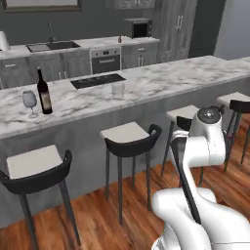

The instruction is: There is a wine glass and glass cup on the dining counter. Place the wine bottle next to the wine glass and the juice bottle next to the glass cup.

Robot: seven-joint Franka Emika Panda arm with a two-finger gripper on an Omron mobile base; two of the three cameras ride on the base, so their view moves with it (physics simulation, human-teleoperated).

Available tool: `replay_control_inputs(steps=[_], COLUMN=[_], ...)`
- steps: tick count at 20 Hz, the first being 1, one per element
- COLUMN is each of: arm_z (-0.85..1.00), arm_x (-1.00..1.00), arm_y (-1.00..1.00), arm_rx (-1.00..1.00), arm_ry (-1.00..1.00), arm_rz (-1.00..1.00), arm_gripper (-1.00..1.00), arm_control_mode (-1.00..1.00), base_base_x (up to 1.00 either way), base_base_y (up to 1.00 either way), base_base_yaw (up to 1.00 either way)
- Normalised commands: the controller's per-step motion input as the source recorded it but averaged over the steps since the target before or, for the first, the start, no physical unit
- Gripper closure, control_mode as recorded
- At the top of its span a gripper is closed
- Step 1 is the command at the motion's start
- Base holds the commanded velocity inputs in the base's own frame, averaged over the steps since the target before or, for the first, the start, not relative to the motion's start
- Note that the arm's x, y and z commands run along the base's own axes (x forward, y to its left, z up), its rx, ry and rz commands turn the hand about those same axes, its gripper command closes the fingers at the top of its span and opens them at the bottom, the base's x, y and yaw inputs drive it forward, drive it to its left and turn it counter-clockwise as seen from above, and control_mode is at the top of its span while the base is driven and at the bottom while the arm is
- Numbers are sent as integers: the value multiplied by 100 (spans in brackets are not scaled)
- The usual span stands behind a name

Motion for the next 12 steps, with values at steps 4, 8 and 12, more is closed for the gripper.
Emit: replay_control_inputs(steps=[4, 8, 12], arm_z=[0, 0, 0], arm_x=[0, 0, 0], arm_y=[0, 0, 0], arm_rx=[0, 0, 0], arm_ry=[0, 0, 0], arm_rz=[0, 0, 0], arm_gripper=[-100, -100, -100], arm_control_mode=[100, 100, 100], base_base_x=[0, 0, 0], base_base_y=[-6, -13, -29], base_base_yaw=[-73, -68, -53])
